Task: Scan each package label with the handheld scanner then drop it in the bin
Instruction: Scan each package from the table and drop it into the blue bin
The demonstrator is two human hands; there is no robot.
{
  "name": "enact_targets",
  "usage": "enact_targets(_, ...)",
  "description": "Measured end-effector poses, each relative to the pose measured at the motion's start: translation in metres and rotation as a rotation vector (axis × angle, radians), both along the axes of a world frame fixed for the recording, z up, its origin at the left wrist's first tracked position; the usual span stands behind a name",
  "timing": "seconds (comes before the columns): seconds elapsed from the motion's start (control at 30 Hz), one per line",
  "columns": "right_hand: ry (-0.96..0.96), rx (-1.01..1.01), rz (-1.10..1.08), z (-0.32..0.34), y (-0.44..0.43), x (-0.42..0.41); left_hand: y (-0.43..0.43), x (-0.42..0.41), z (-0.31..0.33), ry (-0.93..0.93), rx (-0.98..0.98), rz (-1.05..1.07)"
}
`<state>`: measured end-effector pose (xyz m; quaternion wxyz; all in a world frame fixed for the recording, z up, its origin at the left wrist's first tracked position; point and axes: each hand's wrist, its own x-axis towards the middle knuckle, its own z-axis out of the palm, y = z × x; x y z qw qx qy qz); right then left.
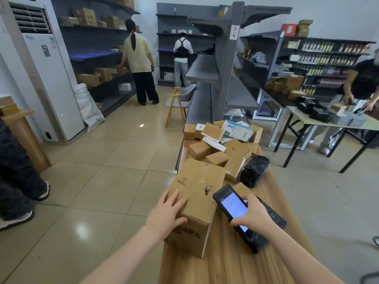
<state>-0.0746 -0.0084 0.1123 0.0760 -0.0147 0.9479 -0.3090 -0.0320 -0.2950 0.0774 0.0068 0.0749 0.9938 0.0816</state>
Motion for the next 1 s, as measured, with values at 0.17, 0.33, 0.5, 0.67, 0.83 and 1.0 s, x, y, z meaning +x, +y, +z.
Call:
enact_targets(0.17, -0.019, -0.015, -0.03, -0.004, 0.018, 0.007, 0.051, 0.006, -0.006, 0.099, -0.087, 0.101)
enact_targets(0.33, -0.018, -0.007, -0.085, -0.005, 0.043, 0.013, 0.067, 0.001, 0.001, 0.148, 0.158, -0.074)
enact_targets(0.5, -0.018, -0.026, -0.176, -0.008, 0.068, 0.023, 0.029, -0.026, 0.022, 0.036, 0.196, -0.26)
enact_targets(0.67, -0.021, -0.004, -0.207, -0.012, 0.081, 0.034, -0.009, -0.039, 0.017, -0.139, -0.112, -0.283)
enact_targets(0.83, -0.015, -0.012, -0.211, -0.015, 0.084, 0.043, -0.002, -0.038, 0.0, 0.039, -0.17, -0.253)
enact_targets(1.0, 0.013, -0.01, -0.235, -0.011, 0.09, 0.045, 0.026, -0.045, -0.006, 0.21, -0.145, -0.266)
